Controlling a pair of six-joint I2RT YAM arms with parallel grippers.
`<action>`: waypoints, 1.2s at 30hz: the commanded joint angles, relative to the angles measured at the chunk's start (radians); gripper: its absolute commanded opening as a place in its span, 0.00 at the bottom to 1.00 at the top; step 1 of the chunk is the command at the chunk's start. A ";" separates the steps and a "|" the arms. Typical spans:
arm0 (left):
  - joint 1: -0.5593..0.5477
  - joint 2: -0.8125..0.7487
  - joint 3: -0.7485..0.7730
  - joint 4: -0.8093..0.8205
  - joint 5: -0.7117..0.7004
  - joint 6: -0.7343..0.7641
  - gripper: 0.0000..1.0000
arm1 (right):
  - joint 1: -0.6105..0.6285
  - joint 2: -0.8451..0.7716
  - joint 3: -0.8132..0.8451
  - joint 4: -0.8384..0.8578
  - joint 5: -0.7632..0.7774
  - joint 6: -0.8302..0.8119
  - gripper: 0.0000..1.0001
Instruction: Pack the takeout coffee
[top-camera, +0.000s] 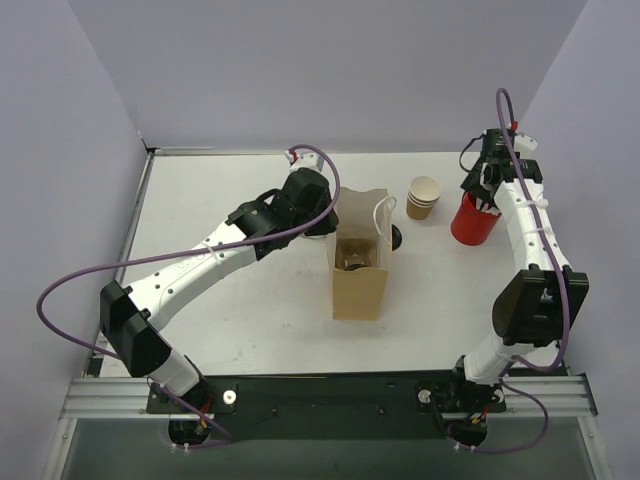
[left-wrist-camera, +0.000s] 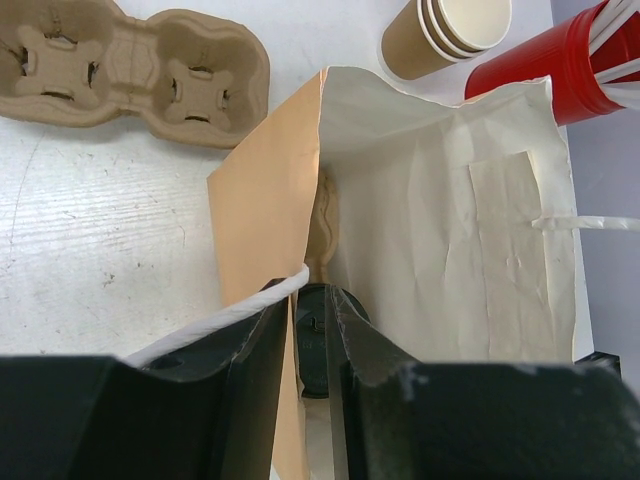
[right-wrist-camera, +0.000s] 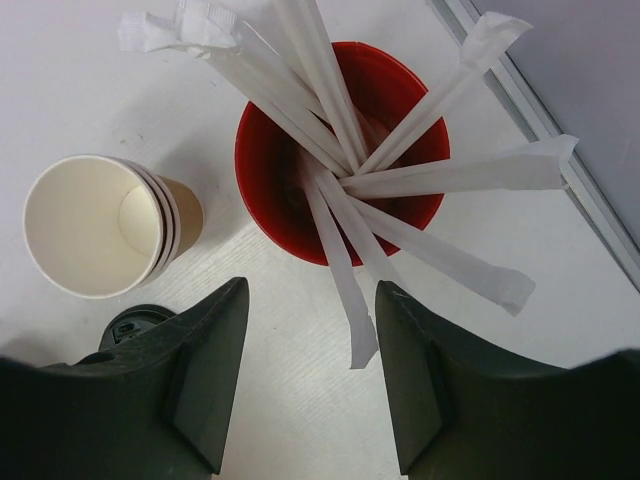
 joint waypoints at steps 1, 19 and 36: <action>0.007 -0.034 0.020 0.056 0.013 0.018 0.32 | -0.012 0.014 0.026 -0.009 0.036 -0.001 0.48; 0.010 -0.034 0.014 0.055 0.011 0.015 0.32 | -0.015 0.019 0.030 -0.055 0.065 -0.003 0.00; 0.027 -0.041 0.014 0.064 0.028 0.020 0.35 | -0.010 -0.070 0.072 -0.122 0.053 0.005 0.00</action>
